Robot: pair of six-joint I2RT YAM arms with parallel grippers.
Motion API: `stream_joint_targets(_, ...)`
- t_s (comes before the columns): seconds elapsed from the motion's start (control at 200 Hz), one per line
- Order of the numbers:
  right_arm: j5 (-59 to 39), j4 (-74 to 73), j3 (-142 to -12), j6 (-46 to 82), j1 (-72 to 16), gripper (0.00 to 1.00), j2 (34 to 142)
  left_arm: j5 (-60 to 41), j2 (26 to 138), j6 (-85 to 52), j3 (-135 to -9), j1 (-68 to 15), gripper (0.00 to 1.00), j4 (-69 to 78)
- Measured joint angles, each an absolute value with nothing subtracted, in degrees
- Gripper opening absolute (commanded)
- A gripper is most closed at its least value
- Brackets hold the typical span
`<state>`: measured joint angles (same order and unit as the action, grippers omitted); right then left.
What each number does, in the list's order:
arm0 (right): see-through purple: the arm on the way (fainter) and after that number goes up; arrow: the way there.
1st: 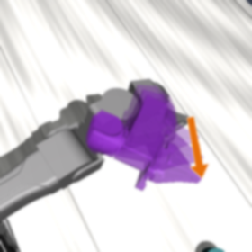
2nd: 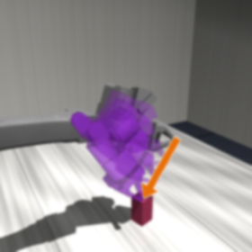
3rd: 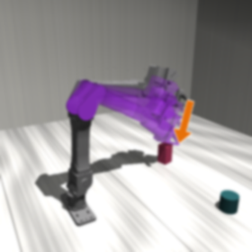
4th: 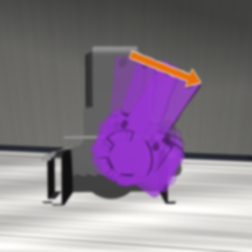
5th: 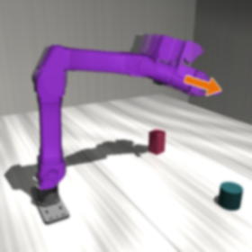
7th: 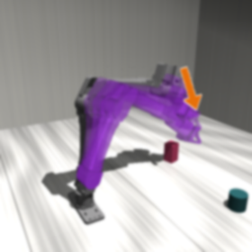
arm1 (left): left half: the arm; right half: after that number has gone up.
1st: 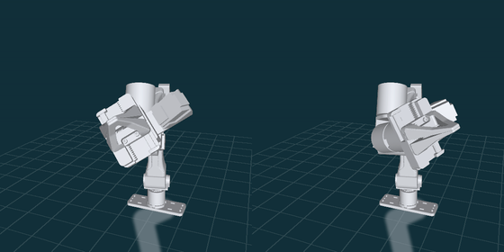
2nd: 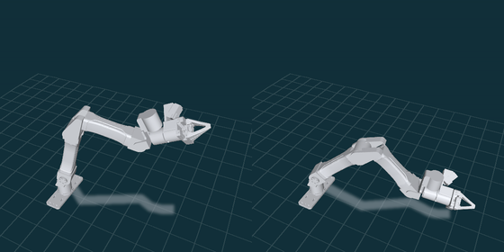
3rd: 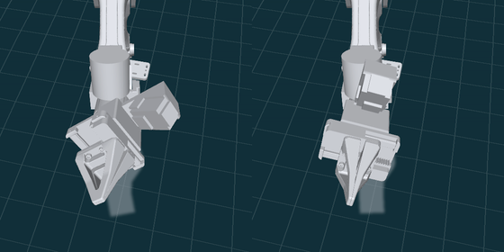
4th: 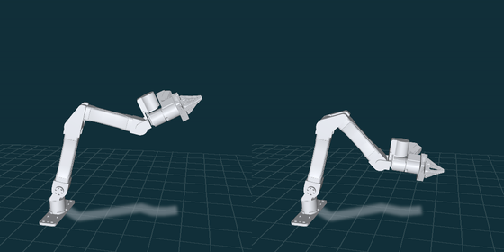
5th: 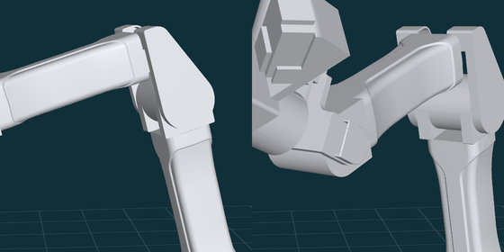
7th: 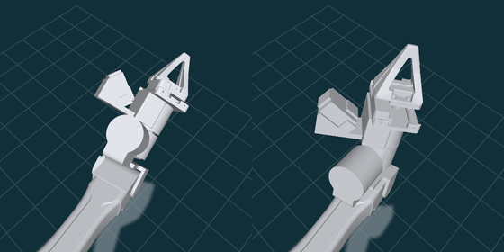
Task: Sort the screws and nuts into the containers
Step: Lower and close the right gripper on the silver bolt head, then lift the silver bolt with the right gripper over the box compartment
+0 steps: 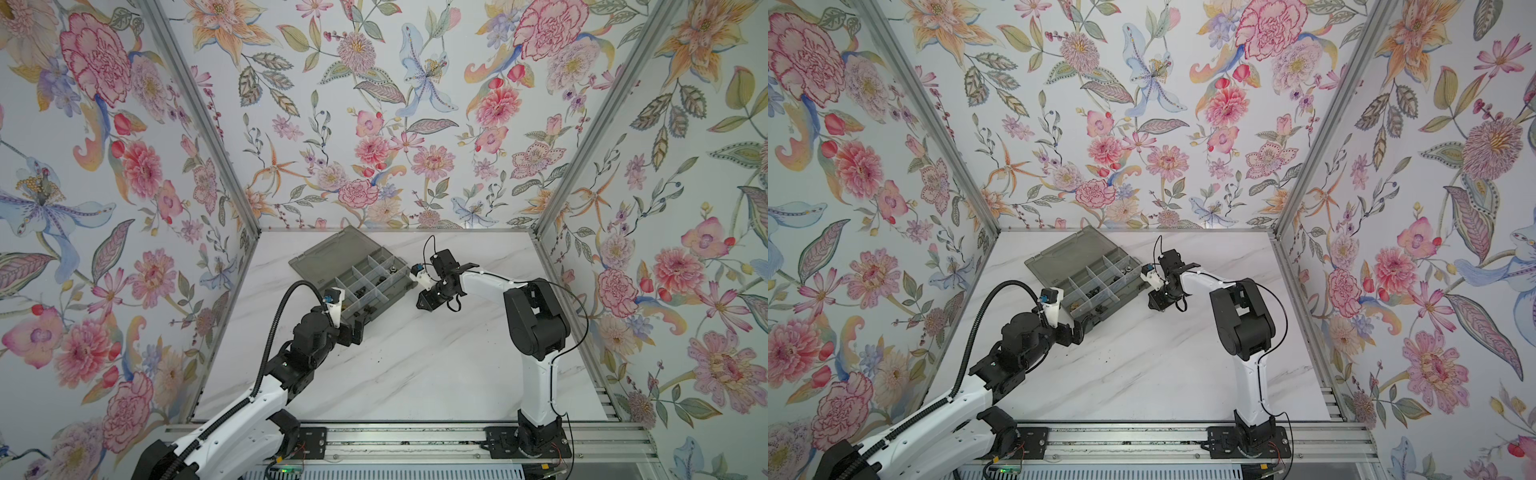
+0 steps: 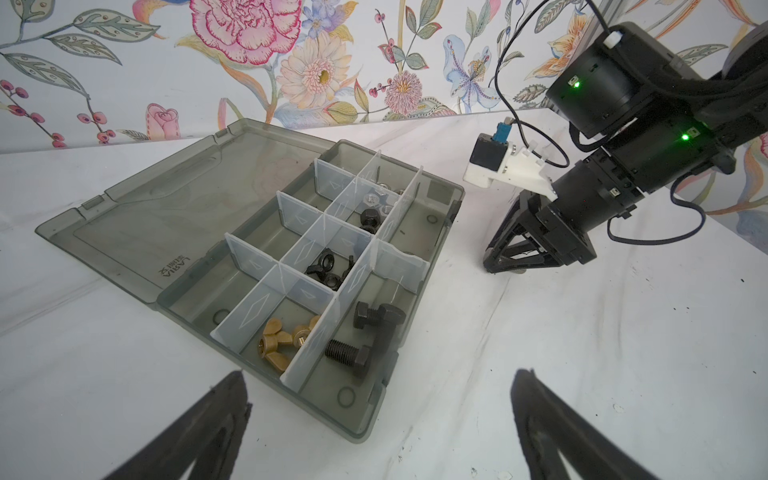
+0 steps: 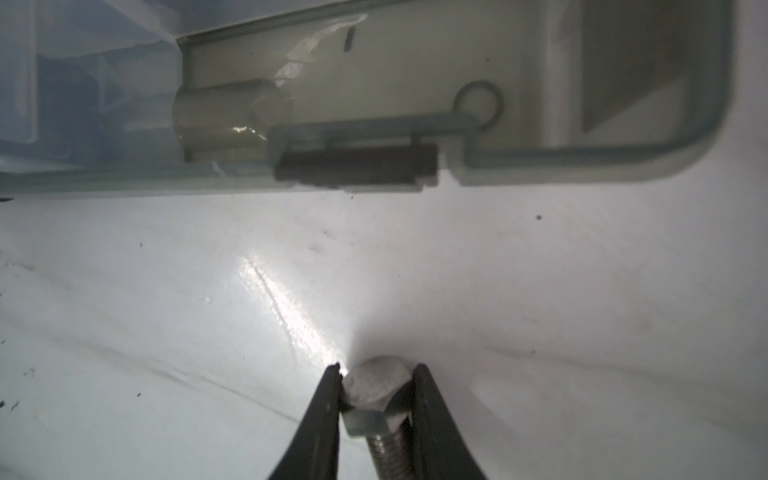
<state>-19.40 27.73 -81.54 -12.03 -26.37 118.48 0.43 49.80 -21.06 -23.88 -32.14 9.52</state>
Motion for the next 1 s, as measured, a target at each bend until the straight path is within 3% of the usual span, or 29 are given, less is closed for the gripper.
stream_joint_targets(0.51,-19.0,32.3,-84.9,-20.3,-29.5,0.0,109.1,0.4,49.4,-21.1,-23.8,-31.9,0.99,9.6)
stream_joint_targets(1.001,-6.8,31.2,-99.3,-36.4,-32.4,0.0,118.6,0.4,49.3,-21.0,-23.6,-31.5,0.99,9.6)
